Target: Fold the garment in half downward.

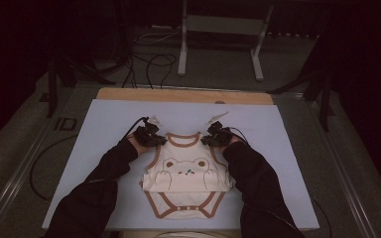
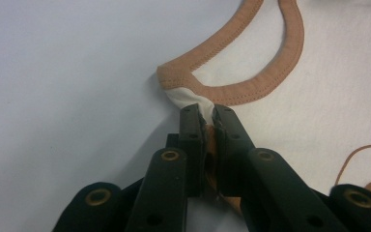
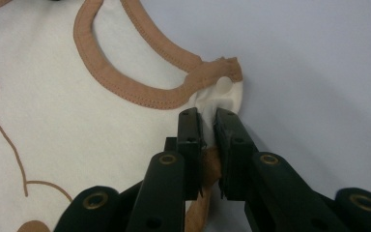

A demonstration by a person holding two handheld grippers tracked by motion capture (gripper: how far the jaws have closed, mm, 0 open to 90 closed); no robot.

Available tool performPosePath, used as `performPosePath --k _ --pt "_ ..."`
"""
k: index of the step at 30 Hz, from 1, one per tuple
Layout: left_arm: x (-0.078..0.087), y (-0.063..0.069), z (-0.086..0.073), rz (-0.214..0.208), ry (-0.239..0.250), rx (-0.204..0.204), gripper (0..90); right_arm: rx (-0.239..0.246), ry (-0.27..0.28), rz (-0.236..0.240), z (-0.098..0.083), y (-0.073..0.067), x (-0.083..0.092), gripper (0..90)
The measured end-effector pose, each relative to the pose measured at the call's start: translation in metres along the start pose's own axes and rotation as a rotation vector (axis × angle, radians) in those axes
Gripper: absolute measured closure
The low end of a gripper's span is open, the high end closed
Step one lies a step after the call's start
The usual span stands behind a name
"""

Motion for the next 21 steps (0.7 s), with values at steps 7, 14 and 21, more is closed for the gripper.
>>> performPosePath --k 7,14,21 --pt "0.001 0.001 0.001 -0.006 0.003 0.018 85.2 0.006 -0.007 -0.006 0.0 -0.001 0.001 82.4" --pt "0.006 0.003 0.002 -0.001 0.026 0.015 85.2 0.006 0.006 -0.011 0.0 0.001 0.007 82.6" --pt "0.018 0.006 0.006 0.019 0.03 -0.005 85.2 0.0 0.027 -0.003 0.001 0.001 0.018 82.6"
Point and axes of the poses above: each handheld gripper's, and its own axes: x roughly backward along the jaws, z roughly out of its top, y roughly to its right, the point moved 4 cm from there along -x, roughly forward along the jaws, and after that the axes turned 14 degrees about -y, right-handed, at the moved point
